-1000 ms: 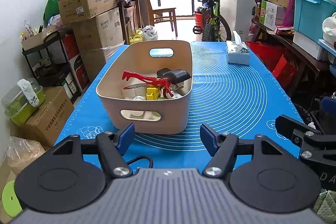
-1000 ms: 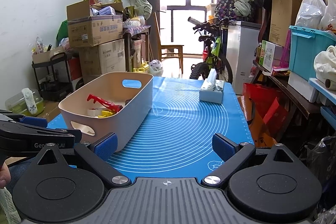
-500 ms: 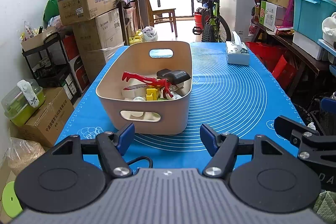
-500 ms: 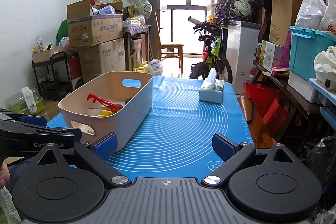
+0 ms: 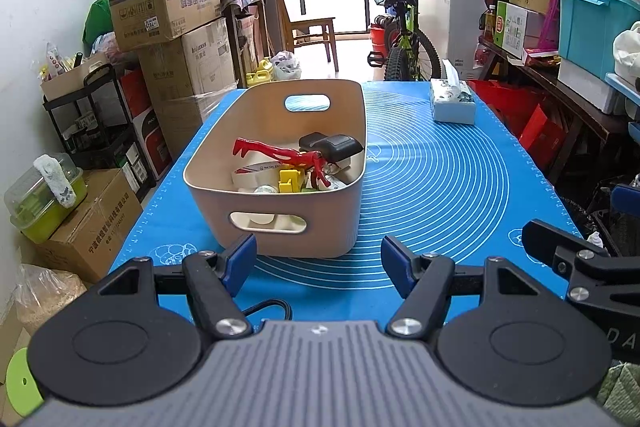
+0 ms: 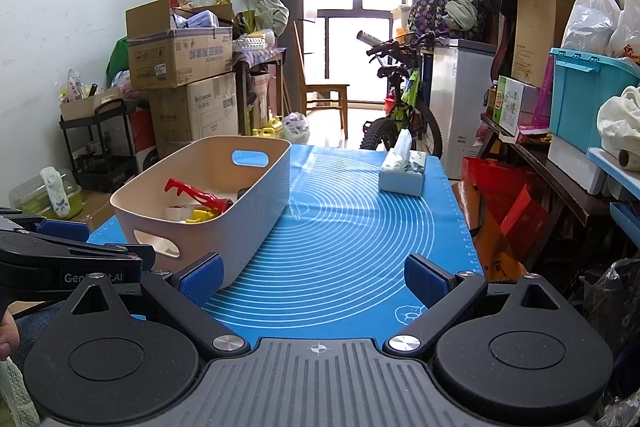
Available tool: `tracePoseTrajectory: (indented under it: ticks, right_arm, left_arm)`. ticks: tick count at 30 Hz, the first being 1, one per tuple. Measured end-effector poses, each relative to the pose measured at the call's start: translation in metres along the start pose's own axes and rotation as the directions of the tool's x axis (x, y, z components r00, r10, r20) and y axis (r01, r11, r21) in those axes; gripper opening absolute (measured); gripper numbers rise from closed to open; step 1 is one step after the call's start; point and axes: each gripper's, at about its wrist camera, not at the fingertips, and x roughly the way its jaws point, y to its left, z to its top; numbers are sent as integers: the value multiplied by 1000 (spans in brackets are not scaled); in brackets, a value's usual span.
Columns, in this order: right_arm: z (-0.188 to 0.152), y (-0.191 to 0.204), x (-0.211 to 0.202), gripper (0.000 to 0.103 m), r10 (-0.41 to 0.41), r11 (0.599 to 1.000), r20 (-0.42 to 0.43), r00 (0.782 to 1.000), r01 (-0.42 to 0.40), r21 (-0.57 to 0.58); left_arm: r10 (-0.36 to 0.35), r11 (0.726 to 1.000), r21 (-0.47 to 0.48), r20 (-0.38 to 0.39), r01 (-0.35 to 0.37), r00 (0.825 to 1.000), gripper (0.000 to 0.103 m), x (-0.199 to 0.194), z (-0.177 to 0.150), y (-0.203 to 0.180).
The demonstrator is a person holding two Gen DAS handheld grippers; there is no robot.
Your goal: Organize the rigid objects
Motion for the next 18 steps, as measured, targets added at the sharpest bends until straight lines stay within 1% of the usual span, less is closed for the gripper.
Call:
tracePoseTrajectory:
  ticks: [18]
  right_arm:
    - [0, -1, 0, 97, 1, 1000, -3, 1000, -1, 0]
  left_arm:
    - [2, 1000, 4, -3, -2, 1000, 70, 0, -1, 0]
